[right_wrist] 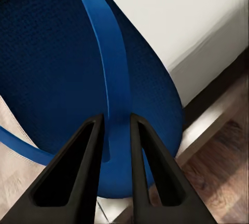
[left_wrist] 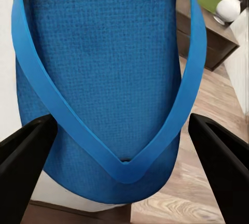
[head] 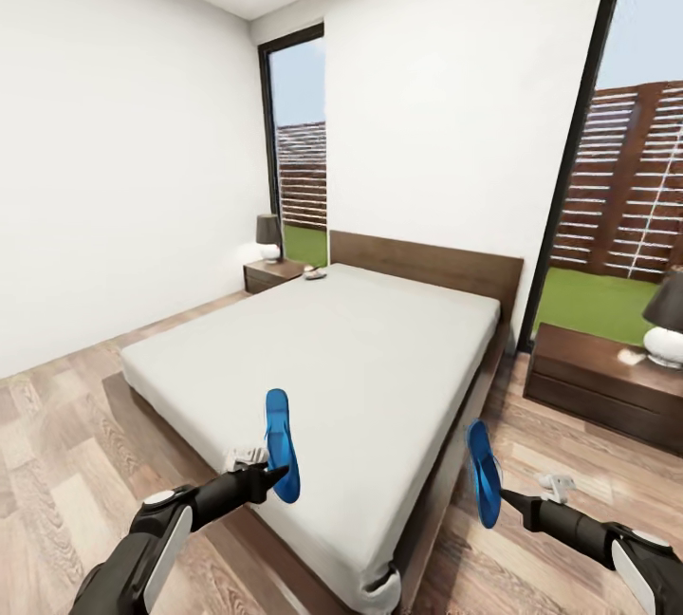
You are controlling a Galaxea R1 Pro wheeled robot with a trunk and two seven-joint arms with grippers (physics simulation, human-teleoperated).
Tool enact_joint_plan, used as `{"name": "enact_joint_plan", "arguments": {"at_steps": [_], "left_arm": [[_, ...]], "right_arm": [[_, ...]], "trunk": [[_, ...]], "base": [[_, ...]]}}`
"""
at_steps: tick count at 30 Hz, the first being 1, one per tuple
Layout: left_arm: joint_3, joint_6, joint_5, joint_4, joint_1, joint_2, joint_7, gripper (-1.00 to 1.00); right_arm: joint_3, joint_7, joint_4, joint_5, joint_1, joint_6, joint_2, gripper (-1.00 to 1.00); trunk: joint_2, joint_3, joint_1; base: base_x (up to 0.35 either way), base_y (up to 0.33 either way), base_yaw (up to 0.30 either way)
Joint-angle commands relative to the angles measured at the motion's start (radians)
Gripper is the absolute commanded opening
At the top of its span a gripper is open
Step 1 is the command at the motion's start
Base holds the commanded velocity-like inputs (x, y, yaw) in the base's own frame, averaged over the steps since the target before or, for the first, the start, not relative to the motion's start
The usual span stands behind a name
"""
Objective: In the bedroom, move the book from the bed onto either nightstand, and place the two sandals side by side next to the bed.
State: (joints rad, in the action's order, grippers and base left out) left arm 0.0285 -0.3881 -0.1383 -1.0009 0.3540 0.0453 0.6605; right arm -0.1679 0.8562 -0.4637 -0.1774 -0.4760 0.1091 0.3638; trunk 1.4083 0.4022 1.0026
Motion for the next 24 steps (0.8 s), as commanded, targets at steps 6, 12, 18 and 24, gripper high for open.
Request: {"name": "enact_joint_plan", "arguments": {"at_steps": [6,12,18,24], "left_arm": [[0.002,-0.009,-0.009,-0.001,0.000,0.000,0.002,-1.00],[0.002,-0.009,-0.009,-0.001,0.000,0.001,0.002,-1.00],[0.002,-0.009,-0.009,-0.001,0.000,0.001,0.002,-1.00],[0.002,-0.009,-0.009,-0.001,0.000,0.001,0.002,-1.00]], "right_arm": [[-0.002,0.004,0.000,-0.010,-0.001,0.011,0.000,-1.00],[-0.002,0.004,0.000,-0.010,-0.001,0.011,0.000,-1.00],[-0.002,0.004,0.000,-0.010,-0.001,0.011,0.000,-1.00],[-0.002,0.004,0.000,-0.010,-0.001,0.011,0.000,-1.00]], "trunk": [[-0.006,-0.005,-0.004],[-0.048,-0.026,-0.027],[-0.055,-0.032,-0.031],[-0.055,-0.035,-0.031]], "base": [[0.000,0.000,-0.286],[0.000,0.000,-0.286],[0.000,0.000,-0.286],[0.000,0.000,-0.286]]}}
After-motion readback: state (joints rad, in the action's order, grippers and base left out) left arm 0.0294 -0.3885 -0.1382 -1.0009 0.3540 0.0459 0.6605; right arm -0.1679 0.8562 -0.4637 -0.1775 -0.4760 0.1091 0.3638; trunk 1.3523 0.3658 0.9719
